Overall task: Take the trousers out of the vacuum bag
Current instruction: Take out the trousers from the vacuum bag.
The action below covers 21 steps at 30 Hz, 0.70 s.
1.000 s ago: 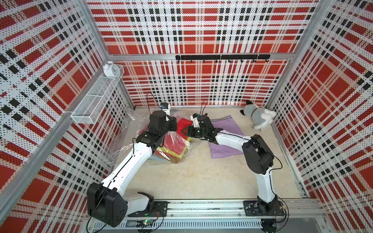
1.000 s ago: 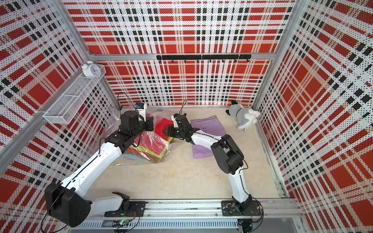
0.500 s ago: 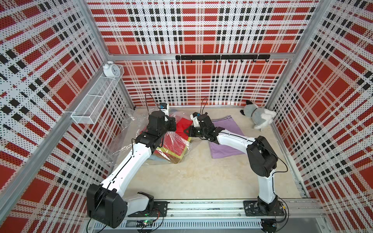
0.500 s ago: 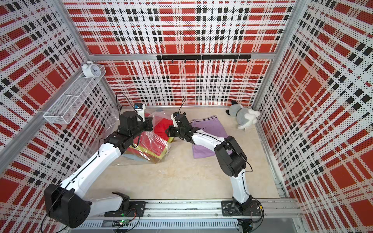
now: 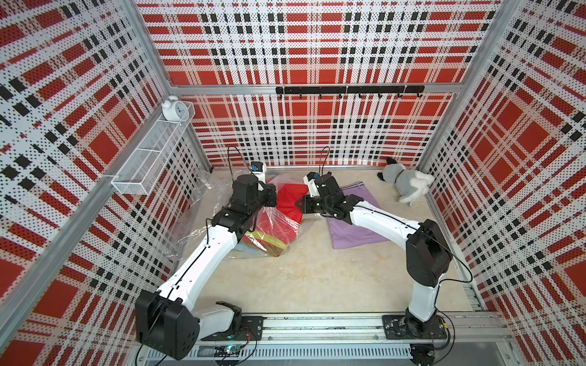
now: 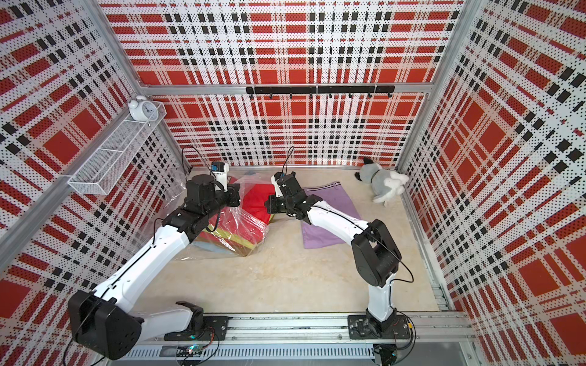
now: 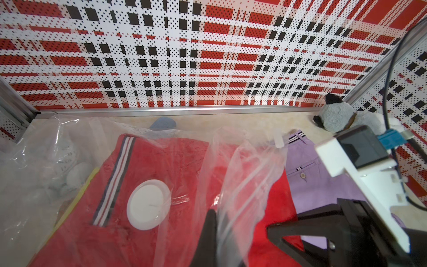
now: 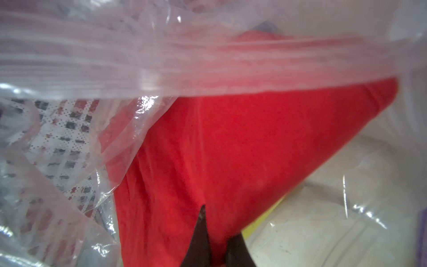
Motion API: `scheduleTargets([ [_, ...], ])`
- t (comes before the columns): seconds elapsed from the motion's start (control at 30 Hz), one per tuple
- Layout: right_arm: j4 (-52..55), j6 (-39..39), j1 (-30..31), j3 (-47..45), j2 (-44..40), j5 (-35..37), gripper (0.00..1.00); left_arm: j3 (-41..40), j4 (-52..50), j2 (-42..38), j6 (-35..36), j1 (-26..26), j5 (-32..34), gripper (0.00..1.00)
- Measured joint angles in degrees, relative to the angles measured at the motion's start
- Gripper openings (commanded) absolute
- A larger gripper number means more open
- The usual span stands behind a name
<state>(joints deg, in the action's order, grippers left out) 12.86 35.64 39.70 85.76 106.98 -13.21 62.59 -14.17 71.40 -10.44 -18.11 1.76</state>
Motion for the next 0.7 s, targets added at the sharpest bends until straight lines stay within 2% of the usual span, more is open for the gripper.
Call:
scheduleTargets([
  [0.13, 0.22, -0.55, -2.25, -1.64, -0.63, -0.92, 0.03, -0.63, 0.07, -0.22, 0.37, 0.02, -0.04, 0.0],
  [0.23, -0.72, -0.46, -3.26, -4.5, -1.44, -1.33, 0.09, -0.68, 0.02, -0.2, 0.42, 0.02, -0.07, 0.0],
  [0.37, -3.34, 0.35, -3.78, -8.24, -1.97, -1.95, 0.39, -0.68, 0.0, -0.2, 0.42, 0.04, -0.04, 0.0],
  [0.4, -3.74, 0.66, -4.07, -9.18, -2.16, -1.92, 0.43, -0.68, 0.0, -0.2, 0.42, 0.07, -0.02, 0.0],
  [0.47, -4.76, 1.51, -4.7, -10.84, -2.36, -2.21, 0.45, -0.68, 0.0, -0.17, 0.42, 0.07, -0.02, 0.0],
  [0.5, -5.25, 1.57, -4.81, -11.56, -2.45, -2.27, 0.51, -0.68, 0.0, -0.15, 0.42, 0.07, 0.0, 0.0],
  [0.7, -9.64, 4.57, -5.33, -14.73, -2.64, -4.28, 0.53, -0.68, 0.0, -0.02, 0.39, 0.07, 0.13, 0.0],
])
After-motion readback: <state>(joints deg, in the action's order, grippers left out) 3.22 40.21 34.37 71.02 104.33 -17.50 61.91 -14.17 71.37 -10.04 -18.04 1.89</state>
